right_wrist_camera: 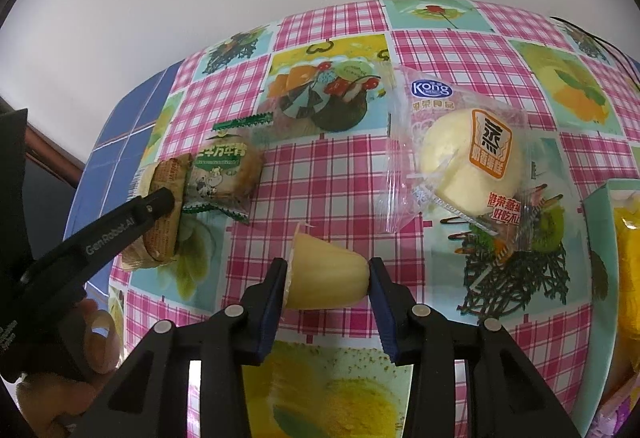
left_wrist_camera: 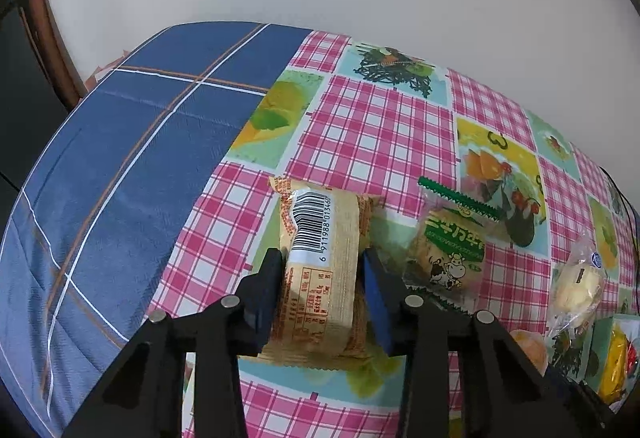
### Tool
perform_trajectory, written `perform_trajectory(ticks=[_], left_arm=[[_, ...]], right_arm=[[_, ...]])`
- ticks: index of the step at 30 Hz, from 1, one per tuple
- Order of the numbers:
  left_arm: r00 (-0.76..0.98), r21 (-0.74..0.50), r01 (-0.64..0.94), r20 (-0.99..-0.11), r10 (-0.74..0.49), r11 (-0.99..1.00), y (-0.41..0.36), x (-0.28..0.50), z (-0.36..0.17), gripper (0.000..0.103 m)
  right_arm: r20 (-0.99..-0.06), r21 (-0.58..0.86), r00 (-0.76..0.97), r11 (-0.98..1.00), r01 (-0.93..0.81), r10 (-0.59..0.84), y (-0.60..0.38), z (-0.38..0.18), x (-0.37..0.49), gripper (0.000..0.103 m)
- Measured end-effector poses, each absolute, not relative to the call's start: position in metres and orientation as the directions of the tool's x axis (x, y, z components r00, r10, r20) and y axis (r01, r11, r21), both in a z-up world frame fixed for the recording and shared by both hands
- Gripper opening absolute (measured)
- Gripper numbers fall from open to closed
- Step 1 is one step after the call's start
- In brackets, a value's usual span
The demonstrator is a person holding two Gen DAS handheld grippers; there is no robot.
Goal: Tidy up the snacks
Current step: 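Grasp yellow pudding cup with right tool while left tool grasps cream wafer packet, then lift and carry pudding cup to tray while left tool carries wafer packet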
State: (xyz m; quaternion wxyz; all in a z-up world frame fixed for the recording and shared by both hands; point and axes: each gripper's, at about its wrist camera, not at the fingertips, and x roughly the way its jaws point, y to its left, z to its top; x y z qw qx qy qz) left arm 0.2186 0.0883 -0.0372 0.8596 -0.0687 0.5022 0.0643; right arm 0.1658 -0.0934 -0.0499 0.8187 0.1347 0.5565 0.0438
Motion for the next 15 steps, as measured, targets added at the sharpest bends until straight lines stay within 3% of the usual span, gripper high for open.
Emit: perform_trajectory(ticks=[15], left_arm=[[0.465,-0.02,-0.188,-0.882,0.071,0.982,0.09,0.217,-0.05,0.045]], right_arm=[[-0.902,0.238,0.382,0.97,0.051,0.201,-0.09,-0.051,0.166,0.044]])
